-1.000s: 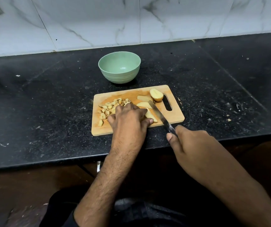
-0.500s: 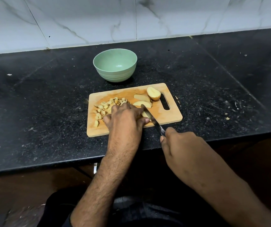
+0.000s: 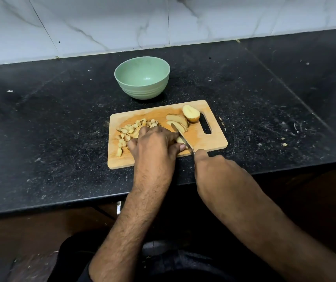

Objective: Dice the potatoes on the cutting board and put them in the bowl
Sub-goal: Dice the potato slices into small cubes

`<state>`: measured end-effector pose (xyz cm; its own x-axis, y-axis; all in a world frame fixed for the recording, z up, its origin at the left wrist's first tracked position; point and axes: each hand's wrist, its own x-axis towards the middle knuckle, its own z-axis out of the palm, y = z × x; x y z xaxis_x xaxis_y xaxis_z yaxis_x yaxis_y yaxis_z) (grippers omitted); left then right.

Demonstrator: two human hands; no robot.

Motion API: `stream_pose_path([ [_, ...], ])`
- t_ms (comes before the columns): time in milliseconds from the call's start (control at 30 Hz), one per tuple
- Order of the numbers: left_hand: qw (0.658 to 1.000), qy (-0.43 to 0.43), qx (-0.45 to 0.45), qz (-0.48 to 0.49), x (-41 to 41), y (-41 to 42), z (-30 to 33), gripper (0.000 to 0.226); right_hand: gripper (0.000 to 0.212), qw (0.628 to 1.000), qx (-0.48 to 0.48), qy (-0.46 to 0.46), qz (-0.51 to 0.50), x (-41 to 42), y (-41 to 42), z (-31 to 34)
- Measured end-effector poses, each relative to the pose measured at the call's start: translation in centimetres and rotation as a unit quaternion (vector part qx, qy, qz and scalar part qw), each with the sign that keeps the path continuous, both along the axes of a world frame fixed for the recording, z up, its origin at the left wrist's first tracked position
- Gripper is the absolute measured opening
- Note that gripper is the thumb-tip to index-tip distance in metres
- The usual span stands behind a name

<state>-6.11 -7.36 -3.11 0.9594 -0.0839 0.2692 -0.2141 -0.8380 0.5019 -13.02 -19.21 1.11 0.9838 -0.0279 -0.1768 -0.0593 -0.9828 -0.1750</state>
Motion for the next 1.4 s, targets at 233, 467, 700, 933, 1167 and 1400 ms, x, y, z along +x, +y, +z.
stream_pose_path([
  [233,0.999,-0.035,-0.031,0.007,-0.1,0.2,-0.9,0.031,0.012,1.000,0.007,0.011,-0.006,-3.7,-1.3,-0.2],
  [467,0.997,-0.051,-0.061,0.010,-0.2,0.2,-1.6,0.030,0.007,0.999,0.030,0.033,-0.006,-5.3,-2.4,0.3],
  [700,0.994,-0.071,-0.080,0.015,-0.5,0.4,-1.9,0.039,0.026,0.998,0.048,-0.032,-0.021,-4.8,-2.9,1.4],
  [933,0.996,-0.076,0.029,0.024,-1.4,-0.6,-1.4,0.071,0.029,0.996,0.079,-0.026,-0.037,-3.7,-4.4,-0.1],
  [1167,0.997,-0.055,0.000,0.049,-1.7,-2.5,-1.2,0.081,0.029,0.996,0.077,-0.029,-0.032,-3.5,-4.9,0.4],
  [1400,0.999,0.002,-0.049,-0.003,-1.1,0.3,-0.6,0.055,0.027,0.993,0.108,-0.043,-0.017,-2.8,-2.7,0.4],
])
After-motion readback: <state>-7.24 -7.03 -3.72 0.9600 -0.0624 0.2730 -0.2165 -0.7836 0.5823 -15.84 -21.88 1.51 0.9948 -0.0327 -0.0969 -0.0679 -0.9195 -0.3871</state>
